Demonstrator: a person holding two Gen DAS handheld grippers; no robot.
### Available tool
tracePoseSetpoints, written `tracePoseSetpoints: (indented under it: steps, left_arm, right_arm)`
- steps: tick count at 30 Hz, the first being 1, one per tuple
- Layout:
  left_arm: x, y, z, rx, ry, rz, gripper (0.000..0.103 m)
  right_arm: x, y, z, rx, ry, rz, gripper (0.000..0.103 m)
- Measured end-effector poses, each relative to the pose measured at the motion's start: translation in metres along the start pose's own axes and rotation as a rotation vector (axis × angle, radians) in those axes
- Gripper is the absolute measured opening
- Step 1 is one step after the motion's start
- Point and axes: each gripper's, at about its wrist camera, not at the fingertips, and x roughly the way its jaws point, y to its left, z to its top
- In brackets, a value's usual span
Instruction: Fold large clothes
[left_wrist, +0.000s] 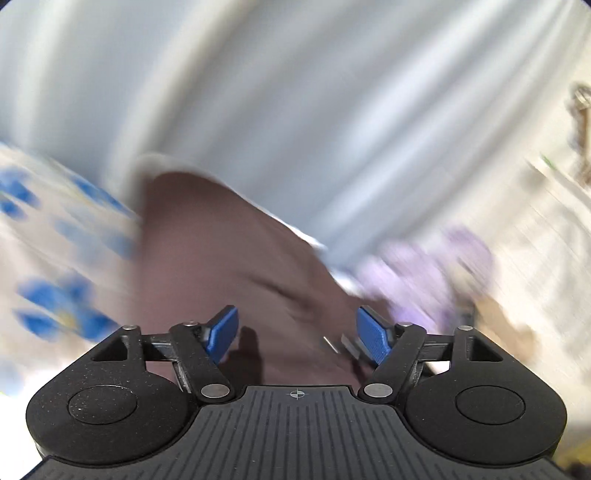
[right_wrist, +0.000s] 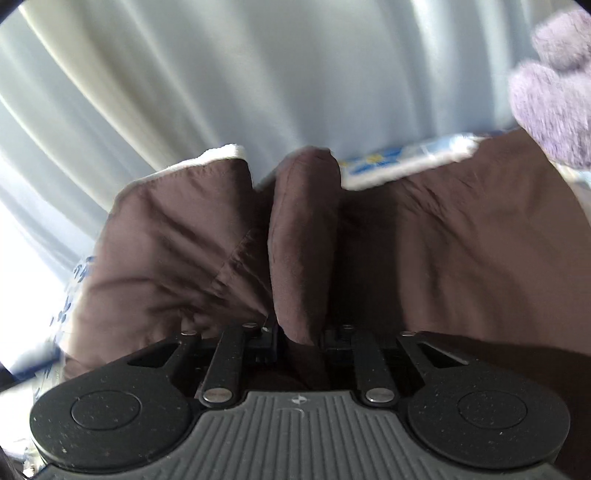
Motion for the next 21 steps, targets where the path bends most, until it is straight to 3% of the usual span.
tracePoseSetpoints:
  steps: [2,3,5,8,10,12,15,18,20,21]
  left_arm:
    - [0.007,0.017,0.002,-0.002,-0.003,0.115,0.078]
    - [0.015,0.026,0.001,-0.025,0.023,0.133,0.076]
    - [0.026,0.036,-0.005,-0.071,0.056,0.105,0.078]
    - [0.025,0.036,-0.012,-0.038,0.041,0.110,0.080]
    - [0.025,0.040,-0.011,-0.048,0.040,0.108,0.080]
    - [0.029,0.037,-0.009,-0.062,0.041,0.108,0.080]
    - [0.027,0.037,-0.012,-0.065,0.042,0.111,0.080]
    - [0.027,0.036,-0.013,-0.058,0.043,0.110,0.080]
    - [0.027,0.034,-0.013,-0.054,0.043,0.114,0.081]
    - [0.027,0.033,-0.013,-0.057,0.042,0.115,0.081]
  right_arm:
    - [-0.003,0.001,-0.004,-0.001,-0.020,0.015,0.014]
    - [-0.005,0.002,-0.004,0.006,-0.019,0.024,0.015]
    - [-0.014,0.004,0.001,0.024,-0.016,0.034,0.021]
    - [-0.055,0.013,0.009,0.018,-0.105,0.072,0.032]
    - [-0.075,0.022,0.013,0.017,-0.141,0.134,0.059]
    - [-0.079,0.035,0.018,-0.015,-0.135,0.164,0.068]
    - [-0.081,0.048,0.022,-0.022,-0.142,0.147,0.067]
    - [-0.097,0.046,0.029,-0.009,-0.223,0.204,0.066]
    - [-0.092,0.059,0.035,-0.046,-0.204,0.225,0.066]
    - [-0.081,0.063,0.036,-0.068,-0.162,0.189,0.066]
